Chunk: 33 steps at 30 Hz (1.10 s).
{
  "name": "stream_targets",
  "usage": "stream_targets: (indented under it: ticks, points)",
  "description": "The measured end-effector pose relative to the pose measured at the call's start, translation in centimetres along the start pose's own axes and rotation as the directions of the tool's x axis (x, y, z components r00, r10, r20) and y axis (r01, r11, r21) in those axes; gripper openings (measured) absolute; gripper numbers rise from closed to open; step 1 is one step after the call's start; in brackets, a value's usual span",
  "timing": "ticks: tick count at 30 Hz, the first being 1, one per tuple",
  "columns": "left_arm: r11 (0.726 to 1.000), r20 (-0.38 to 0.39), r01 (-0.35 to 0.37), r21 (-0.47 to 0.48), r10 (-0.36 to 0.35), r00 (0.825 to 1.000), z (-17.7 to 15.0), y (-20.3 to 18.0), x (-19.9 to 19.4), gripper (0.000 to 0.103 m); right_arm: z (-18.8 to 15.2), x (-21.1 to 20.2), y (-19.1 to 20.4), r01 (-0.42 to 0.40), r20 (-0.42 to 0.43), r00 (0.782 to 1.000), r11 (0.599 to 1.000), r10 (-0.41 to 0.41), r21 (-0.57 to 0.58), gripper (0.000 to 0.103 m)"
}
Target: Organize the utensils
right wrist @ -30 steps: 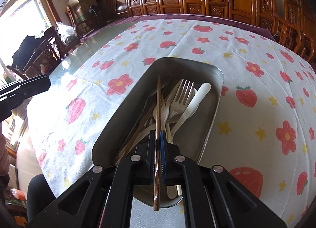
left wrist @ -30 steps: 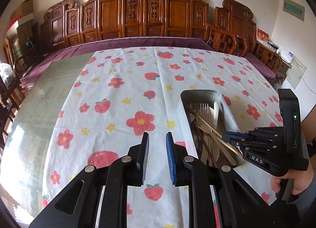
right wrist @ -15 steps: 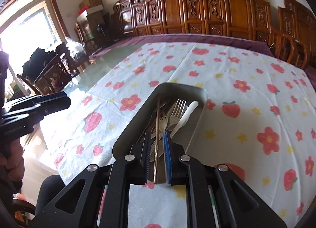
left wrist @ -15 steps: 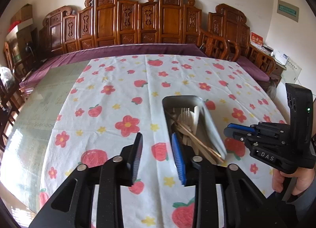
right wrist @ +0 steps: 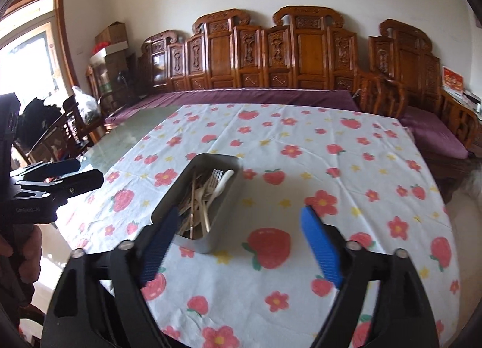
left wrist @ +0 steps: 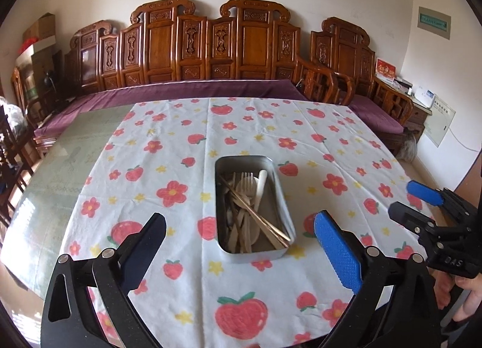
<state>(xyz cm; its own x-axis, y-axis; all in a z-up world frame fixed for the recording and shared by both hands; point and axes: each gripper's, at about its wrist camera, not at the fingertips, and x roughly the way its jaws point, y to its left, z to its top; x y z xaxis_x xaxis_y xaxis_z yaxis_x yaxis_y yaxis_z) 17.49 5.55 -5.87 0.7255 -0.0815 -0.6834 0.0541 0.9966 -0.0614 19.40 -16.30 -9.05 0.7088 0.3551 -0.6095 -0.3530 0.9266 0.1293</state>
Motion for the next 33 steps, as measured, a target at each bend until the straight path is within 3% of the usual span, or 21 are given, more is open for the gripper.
stream_targets:
  ticks: [2, 7, 11, 20, 26, 33]
  points:
    - [1.0, 0.0, -0.001, 0.0, 0.001, 1.0, -0.1, -0.6, -0.6, 0.095, -0.3, -1.3, -0.7, 0.022, 0.014, 1.0, 1.0, -0.022, 0.01, 0.101]
    - [1.0, 0.051, 0.0, -0.002, 0.0, 0.999, -0.2, -1.9, -3.2, 0.095, -0.8, -5.0, -2.1, 0.068, 0.055, 0.996, 0.997, -0.07, 0.034, 0.1]
    - [1.0, 0.105, 0.006, 0.001, -0.006, 0.994, 0.1, -2.8, -5.6, 0.095, -0.4, -7.8, -2.2, 0.056, 0.117, 0.991, 0.997, -0.062, 0.05, 0.1]
    - [1.0, 0.214, -0.013, 0.025, 0.008, 0.977, -0.1, -4.8, -10.3, 0.095, 0.9, -13.9, -0.4, 0.106, 0.266, 0.958, 0.994, -0.107, 0.021, 0.1]
    - [0.998, 0.253, -0.048, 0.048, 0.034, 0.967, -0.7, -6.0, -11.6, 0.095, 0.8, -15.9, -0.6, 0.116, 0.305, 0.945, 0.993, -0.122, 0.036, 0.1]
    - [0.997, 0.264, -0.052, 0.051, 0.037, 0.964, -0.8, -6.6, -11.9, 0.095, 0.5, -16.0, -0.9, 0.118, 0.304, 0.944, 0.992, -0.124, 0.039, 0.1]
